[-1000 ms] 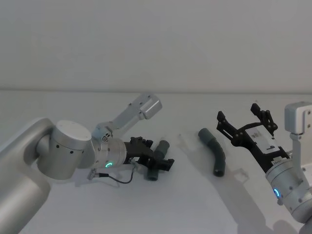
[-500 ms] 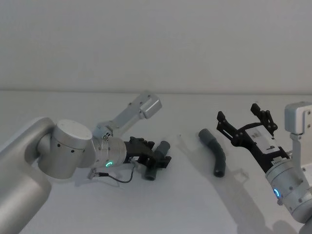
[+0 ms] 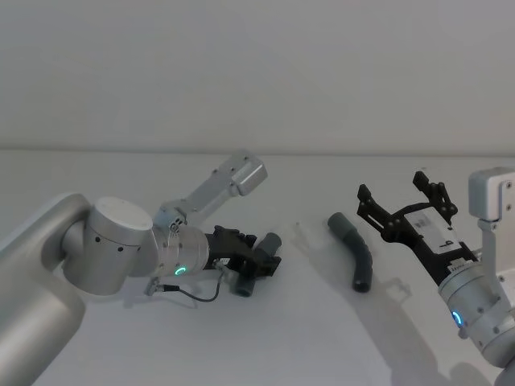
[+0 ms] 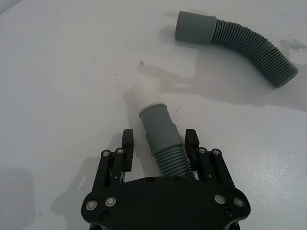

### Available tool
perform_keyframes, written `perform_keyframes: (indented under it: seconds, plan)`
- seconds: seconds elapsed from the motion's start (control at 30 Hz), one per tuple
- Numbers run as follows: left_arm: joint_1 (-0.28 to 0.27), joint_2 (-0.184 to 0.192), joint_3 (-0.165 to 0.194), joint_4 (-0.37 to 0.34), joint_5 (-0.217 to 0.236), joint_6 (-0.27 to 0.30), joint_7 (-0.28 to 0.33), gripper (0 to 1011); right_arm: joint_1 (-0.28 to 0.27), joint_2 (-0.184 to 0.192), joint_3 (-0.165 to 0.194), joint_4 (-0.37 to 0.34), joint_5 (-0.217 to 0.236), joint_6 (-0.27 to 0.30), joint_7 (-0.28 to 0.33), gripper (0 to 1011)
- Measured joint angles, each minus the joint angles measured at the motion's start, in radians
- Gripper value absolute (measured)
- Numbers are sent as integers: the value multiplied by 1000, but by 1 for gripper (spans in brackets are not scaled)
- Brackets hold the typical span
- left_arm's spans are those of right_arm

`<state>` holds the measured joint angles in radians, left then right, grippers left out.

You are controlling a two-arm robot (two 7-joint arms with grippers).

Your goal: Use both hands to pick up one end of the pipe from the table, align the ends, and insert them.

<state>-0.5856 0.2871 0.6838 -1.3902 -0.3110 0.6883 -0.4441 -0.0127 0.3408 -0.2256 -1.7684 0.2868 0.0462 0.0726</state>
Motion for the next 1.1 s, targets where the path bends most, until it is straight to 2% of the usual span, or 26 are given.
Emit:
perform_keyframes:
  seconds: [0.17, 0.47, 0.7, 0.77, 0.83, 1.1]
  plan:
    - [0, -1, 0, 0, 0, 1, 0, 612, 6, 7, -1, -7, 0, 35, 8, 1000]
    - [0, -1, 1, 1, 1, 2, 0, 555, 20, 22, -11, -29, 11, 161, 29, 1000]
    - [0, -2, 2, 1, 1, 2, 0, 506, 38, 34, -22, -42, 25, 288, 52, 1000]
    - [0, -1, 2, 1, 1, 2, 0, 498, 40, 35, -23, -42, 27, 299, 55, 1000]
    - [0, -1, 2, 1, 1, 2, 0, 481, 50, 39, -27, -43, 32, 345, 63, 1000]
    - [0, -1, 2, 1, 1, 3, -1, 422, 80, 50, -30, -26, 40, 433, 83, 1000]
